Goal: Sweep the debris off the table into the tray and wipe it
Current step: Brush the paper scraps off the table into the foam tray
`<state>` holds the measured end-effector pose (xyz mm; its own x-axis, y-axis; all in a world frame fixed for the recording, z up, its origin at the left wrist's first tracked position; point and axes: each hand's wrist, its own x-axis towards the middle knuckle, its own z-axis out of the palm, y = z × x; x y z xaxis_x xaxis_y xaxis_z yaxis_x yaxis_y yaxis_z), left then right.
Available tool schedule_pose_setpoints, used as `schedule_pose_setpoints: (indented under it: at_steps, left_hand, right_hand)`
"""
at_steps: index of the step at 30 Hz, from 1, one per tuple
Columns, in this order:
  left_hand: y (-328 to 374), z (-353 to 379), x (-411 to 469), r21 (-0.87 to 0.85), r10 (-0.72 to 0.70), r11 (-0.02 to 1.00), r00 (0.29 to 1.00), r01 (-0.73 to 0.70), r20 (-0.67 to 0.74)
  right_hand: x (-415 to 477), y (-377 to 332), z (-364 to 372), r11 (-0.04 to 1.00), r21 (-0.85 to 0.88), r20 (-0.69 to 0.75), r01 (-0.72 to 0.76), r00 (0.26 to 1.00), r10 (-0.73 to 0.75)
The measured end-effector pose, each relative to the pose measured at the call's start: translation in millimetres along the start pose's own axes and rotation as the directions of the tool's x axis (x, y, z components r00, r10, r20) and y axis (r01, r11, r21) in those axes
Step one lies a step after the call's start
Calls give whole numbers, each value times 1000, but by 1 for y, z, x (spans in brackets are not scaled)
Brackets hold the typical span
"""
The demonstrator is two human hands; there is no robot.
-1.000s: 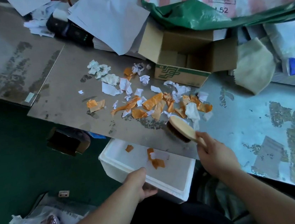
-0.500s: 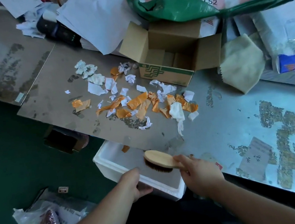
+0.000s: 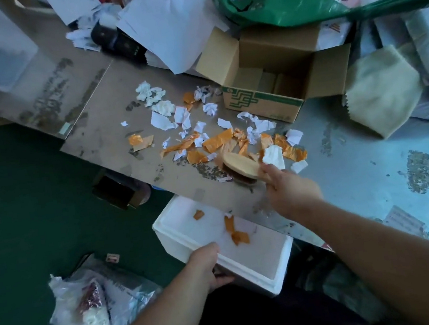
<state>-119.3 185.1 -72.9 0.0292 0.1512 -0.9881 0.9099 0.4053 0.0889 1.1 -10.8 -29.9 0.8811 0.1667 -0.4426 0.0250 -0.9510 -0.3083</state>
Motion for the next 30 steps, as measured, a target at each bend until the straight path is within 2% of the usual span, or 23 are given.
schedule_pose_setpoints:
  at_steps: [6, 11, 14, 18, 21, 25, 30]
  left_hand:
    - [-4, 0, 8, -66, -7, 998, 1000, 8, 7]
    - [-6, 5, 14, -44, -9, 999, 1000, 10, 20]
    - [-8, 10, 14, -35, -14, 999, 1000, 14, 25]
    - [-7, 14, 12, -35, -30, 999, 999, 31, 26]
    - [-5, 16, 10, -6, -37, 999, 999, 37, 32]
    - [-4, 14, 12, -13, -51, 999, 998, 51, 36]
    - [-5, 14, 14, -2, -58, 998, 997, 58, 50]
  right_hand:
    - [-34, 13, 29, 990, -40, 118, 137, 984, -132]
    - [-66, 30, 45, 990, 12, 135, 142, 981, -142]
    - [-73, 42, 38, 995, 1, 58, 98, 994, -98]
    - [-68, 64, 26, 991, 88, -88, -103, 990, 111]
    - [-65, 80, 22, 982, 37, -98, -188, 977, 190]
    - [-77, 85, 29, 981, -20, -32, -193, 981, 193]
    - [-101, 67, 50, 989, 92, 17, -115, 993, 114]
